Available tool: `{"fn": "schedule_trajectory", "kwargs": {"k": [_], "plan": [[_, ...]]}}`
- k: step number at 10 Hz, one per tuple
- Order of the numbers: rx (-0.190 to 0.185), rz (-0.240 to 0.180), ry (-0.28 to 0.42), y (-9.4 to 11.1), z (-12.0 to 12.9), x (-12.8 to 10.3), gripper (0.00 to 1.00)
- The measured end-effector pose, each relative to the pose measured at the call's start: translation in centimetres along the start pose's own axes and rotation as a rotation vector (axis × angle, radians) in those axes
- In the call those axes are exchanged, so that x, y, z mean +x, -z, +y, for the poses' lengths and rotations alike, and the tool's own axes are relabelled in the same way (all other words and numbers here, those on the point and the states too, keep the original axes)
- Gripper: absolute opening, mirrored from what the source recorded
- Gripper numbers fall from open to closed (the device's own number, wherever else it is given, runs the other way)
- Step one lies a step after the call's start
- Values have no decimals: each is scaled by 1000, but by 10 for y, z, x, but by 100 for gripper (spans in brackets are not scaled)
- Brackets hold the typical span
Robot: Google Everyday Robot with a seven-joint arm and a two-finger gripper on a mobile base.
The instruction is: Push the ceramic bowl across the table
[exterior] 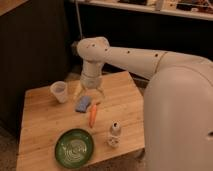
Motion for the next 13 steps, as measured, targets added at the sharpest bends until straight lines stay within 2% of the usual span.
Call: {"fn": "schedule_trajectory", "kwargs": {"k": [3, 4, 7, 8, 10, 11, 13], "plan": [[4, -1, 5, 0, 0, 1, 80], [-1, -26, 39, 3, 2, 7, 80], [-34, -100, 124, 0, 8, 53, 80], [-56, -122, 170, -9, 20, 82, 79], [-68, -126, 231, -25, 37, 111, 66], [-88, -124, 286, -43, 50, 127, 54], [-122, -109, 375, -72, 59, 146, 33]]}}
